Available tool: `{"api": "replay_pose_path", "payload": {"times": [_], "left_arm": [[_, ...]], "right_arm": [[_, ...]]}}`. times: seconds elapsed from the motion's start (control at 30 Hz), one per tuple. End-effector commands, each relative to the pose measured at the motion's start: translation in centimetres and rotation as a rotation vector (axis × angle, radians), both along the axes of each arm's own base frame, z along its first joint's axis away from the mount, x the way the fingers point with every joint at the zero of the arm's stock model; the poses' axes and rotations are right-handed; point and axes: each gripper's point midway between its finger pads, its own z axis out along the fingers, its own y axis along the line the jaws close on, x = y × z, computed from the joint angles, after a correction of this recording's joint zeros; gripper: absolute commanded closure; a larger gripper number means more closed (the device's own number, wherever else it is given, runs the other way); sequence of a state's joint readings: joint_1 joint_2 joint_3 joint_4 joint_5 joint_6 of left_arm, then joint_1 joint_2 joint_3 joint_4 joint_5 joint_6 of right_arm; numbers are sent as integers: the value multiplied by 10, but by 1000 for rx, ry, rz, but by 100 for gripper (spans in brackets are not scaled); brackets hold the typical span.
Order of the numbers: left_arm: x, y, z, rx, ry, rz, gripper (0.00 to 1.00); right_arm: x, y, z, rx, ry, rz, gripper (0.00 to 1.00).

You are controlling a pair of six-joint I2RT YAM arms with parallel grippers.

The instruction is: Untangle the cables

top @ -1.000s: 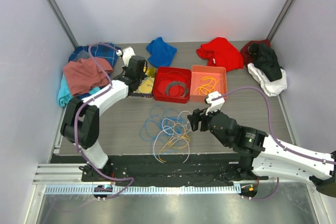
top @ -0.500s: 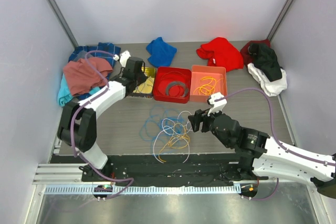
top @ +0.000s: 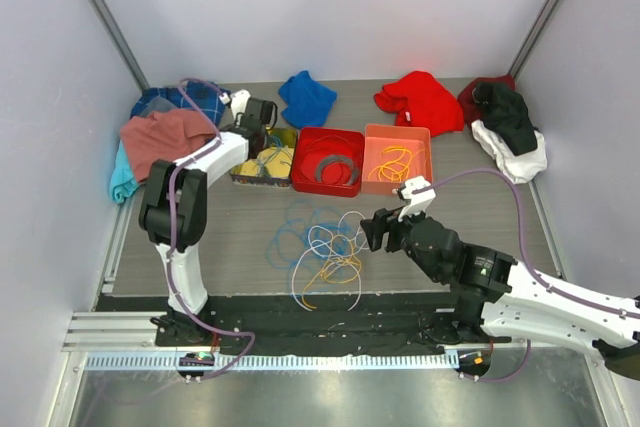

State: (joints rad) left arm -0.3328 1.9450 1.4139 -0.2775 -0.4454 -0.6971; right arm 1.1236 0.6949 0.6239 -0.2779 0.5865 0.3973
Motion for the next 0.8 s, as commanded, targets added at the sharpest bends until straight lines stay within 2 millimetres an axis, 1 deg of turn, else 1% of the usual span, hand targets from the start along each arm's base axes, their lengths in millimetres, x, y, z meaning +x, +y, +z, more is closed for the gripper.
{"api": "replay_pose_path", "payload": {"times": [0.0, 0.03, 0.07, 0.1, 0.13, 0.17, 0.2, 0.23, 0.27, 0.3, 0.33, 0.37, 0.4, 0.43, 0.47, 0.5, 0.53, 0.6, 0.63, 0.67, 0.7, 0.73, 0.77], "left_arm": [[-2, -3, 27, 45, -51, -17, 92], [-5, -4, 29, 47, -58, -19, 85], [-12, -3, 34, 59, -67, -16, 64], [-15, -6, 38, 64, -77, -22, 55], [-19, -6, 42, 69, -85, -22, 48], [-24, -4, 43, 77, -85, -18, 39], [-28, 0, 60, 79, -116, -3, 35], [-32, 3, 66, 83, -123, 2, 30], [-37, 7, 71, 87, -129, 9, 28], [-44, 10, 88, 85, -156, 15, 27], [-48, 13, 96, 85, -168, 18, 24], [-55, 14, 98, 86, -169, 15, 23], [-65, 17, 113, 76, -191, 20, 22], [-71, 19, 117, 74, -194, 22, 20], [-80, 18, 114, 72, -181, 12, 20], [-91, 17, 125, 45, -202, 7, 19], [-101, 16, 115, 47, -180, -3, 19], [-121, -1, 115, -3, -183, -63, 19], [-133, -7, 99, -19, -150, -85, 19], [-145, -23, 91, -30, -136, -133, 21], [-152, -31, 85, -41, -126, -155, 23], [-164, -41, 69, -75, -96, -187, 24], [-175, -58, 61, -84, -77, -234, 26]], "right_arm": [[5, 0, 7, 13, -13, -26, 29], [5, 1, 7, 17, -14, -26, 29], [5, 2, 6, 13, -11, -25, 29], [5, 3, 6, 14, -9, -21, 29], [5, 4, 7, 16, -12, -20, 29], [5, 4, 7, 17, -9, -19, 29], [5, 5, 7, 19, -7, -17, 29], [4, 5, 6, 18, -6, -13, 29], [5, 5, 6, 18, -7, -14, 29], [5, 6, 7, 21, -7, -13, 29], [5, 7, 6, 21, -6, -10, 29], [5, 7, 7, 24, -5, -9, 29], [5, 8, 7, 27, -5, -8, 29], [4, 10, 7, 33, -2, -3, 29], [4, 11, 7, 35, -1, 1, 29], [4, 12, 7, 38, -1, 1, 29], [4, 12, 8, 44, 1, 4, 29], [4, 14, 8, 50, 0, 7, 29], [3, 14, 8, 51, 2, 9, 29], [3, 14, 8, 50, 3, 8, 29], [3, 14, 8, 51, 2, 9, 29], [4, 14, 7, 47, 4, 8, 29], [3, 14, 7, 47, 4, 9, 29]]}}
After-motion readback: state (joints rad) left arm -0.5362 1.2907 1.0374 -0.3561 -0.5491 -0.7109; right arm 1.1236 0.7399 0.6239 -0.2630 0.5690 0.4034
